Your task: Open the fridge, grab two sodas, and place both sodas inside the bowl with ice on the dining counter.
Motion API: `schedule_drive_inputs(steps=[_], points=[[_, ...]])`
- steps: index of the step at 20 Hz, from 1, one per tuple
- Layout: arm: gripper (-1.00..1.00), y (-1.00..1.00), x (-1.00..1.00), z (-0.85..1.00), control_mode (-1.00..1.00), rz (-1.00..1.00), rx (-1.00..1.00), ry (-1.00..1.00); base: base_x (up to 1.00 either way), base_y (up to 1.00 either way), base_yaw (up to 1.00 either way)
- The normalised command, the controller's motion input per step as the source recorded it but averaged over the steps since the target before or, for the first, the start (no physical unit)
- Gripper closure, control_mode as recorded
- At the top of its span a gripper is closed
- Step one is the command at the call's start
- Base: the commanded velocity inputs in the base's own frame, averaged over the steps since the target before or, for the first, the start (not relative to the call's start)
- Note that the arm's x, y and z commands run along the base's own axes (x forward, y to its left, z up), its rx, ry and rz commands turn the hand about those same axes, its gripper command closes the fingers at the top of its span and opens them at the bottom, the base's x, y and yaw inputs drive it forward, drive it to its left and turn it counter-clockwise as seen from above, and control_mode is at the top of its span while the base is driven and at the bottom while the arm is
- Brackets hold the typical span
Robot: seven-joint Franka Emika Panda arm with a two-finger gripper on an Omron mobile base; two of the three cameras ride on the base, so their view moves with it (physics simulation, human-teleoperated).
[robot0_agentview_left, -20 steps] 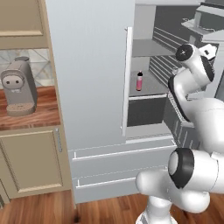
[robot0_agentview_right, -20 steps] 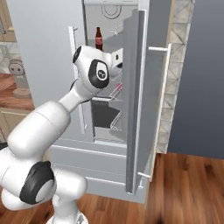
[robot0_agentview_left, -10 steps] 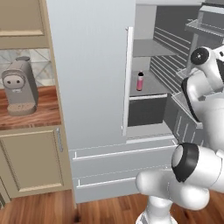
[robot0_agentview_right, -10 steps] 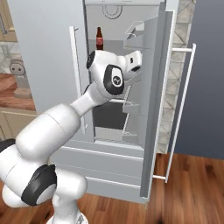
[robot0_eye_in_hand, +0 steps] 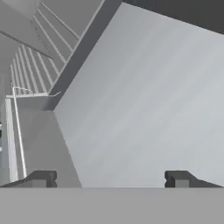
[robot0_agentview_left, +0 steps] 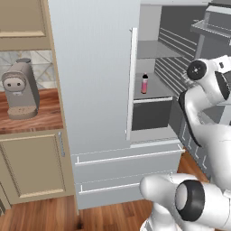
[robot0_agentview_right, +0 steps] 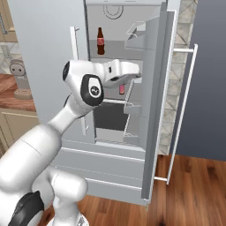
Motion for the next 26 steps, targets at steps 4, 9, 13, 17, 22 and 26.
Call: schedule_drive_inputs(steps=[4, 9, 13, 17, 22, 26], points=[[-1.0, 1.0, -0.29, 0.09, -1.0, 0.0, 0.01, -0.02, 0.0, 0.0, 0.0], [-1.0, 1.0, -0.35, 0.01, -1.0, 0.0, 0.12, 0.0, 0.0, 0.0, 0.0], [-1.0, 1.0, -0.24, 0.0, -1.0, 0.0, 0.25, 0.0, 0.0, 0.0, 0.0], [-1.0, 0.93, 0.01, -0.1, -1.0, 0.04, 0.39, 0.0, 0.0, 0.0, 0.0], [-1.0, 0.46, 0.29, 0.04, -1.0, 0.08, 0.25, 0.01, 0.0, 0.0, 0.0], [-1.0, 0.21, 0.69, 0.02, -1.0, 0.17, 0.1, 0.02, 0.0, 0.0, 0.0]])
